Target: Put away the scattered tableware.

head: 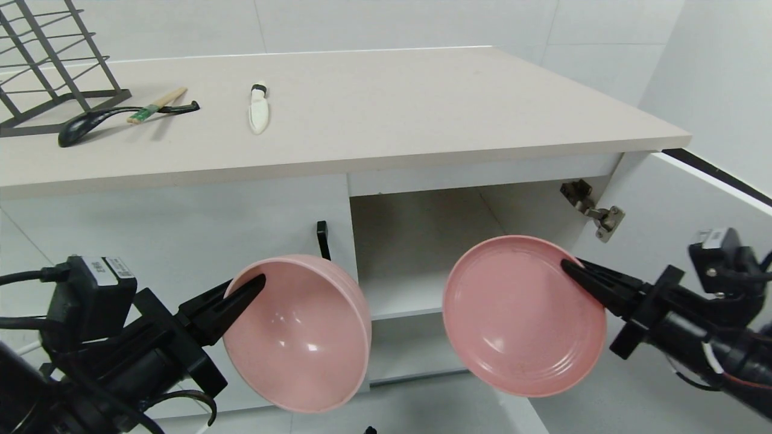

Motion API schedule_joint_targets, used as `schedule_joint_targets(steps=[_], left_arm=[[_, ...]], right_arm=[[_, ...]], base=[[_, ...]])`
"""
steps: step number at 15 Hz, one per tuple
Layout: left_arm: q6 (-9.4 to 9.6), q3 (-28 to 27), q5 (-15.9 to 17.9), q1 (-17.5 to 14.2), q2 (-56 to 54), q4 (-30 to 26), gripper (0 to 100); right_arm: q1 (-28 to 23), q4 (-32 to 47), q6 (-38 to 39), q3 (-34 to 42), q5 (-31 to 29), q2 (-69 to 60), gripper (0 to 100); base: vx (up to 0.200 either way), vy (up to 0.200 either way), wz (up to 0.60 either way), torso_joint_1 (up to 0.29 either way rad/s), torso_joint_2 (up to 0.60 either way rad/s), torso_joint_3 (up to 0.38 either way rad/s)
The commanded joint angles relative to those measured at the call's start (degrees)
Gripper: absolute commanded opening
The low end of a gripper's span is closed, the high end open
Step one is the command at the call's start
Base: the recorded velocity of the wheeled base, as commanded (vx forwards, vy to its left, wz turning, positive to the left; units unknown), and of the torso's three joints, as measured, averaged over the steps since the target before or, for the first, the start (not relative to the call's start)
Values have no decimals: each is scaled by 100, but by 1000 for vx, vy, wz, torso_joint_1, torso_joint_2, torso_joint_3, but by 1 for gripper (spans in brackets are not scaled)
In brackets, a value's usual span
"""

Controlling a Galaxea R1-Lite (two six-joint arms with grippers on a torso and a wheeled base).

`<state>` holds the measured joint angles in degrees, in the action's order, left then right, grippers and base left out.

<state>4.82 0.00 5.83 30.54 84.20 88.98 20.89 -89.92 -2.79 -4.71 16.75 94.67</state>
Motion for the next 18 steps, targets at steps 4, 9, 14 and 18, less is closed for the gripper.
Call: schedule_joint_targets(steps=[4,9,14,18], left_arm=[[-24,0,-11,-250,-317,-346,0],[37,0,33,-206,-791,-988,0],[46,0,50,-197,-1169,-1585,0],[37,0,50,-197,-1204,-1577,0]], right_arm=[[600,-8,-2,-1542,-5,2477,0],[626,-8,-2,-1876,-5,2776,0],[389,-8,33,-2193,-5,3084,0],[380,-8,103,-2491,-14,3382,0]], base=[[50,0,0,1,1,1],[0,0,0,0,0,0],[40,0,0,0,0,1],[0,0,0,0,0,0]])
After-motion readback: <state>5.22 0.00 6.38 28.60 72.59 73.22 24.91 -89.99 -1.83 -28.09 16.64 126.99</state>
